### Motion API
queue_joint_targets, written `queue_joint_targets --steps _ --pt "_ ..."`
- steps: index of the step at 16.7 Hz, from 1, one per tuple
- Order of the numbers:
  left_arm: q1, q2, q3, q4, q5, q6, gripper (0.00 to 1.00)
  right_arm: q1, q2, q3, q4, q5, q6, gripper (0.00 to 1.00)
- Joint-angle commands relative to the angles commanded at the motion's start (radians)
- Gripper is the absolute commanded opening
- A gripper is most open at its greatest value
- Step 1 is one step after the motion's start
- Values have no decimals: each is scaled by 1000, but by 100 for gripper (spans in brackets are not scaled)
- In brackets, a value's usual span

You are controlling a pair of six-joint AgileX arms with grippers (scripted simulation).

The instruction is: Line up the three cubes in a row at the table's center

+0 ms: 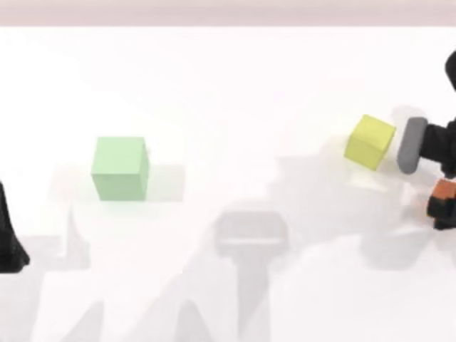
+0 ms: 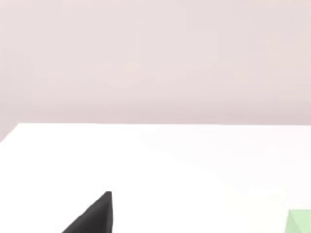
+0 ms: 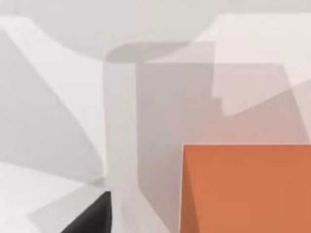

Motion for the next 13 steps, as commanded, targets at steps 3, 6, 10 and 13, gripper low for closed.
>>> queue_joint_targets --steps 3,6,10,13 --pt "0 0 0 0 0 0 100 1 35 -45 73 0 1 100" --pt "0 0 0 0 0 0 100 1 37 -47 76 0 1 100" --pt "0 0 0 0 0 0 100 1 37 -47 76 0 1 77" --pt "0 0 0 0 0 0 100 1 37 -47 76 0 1 55"
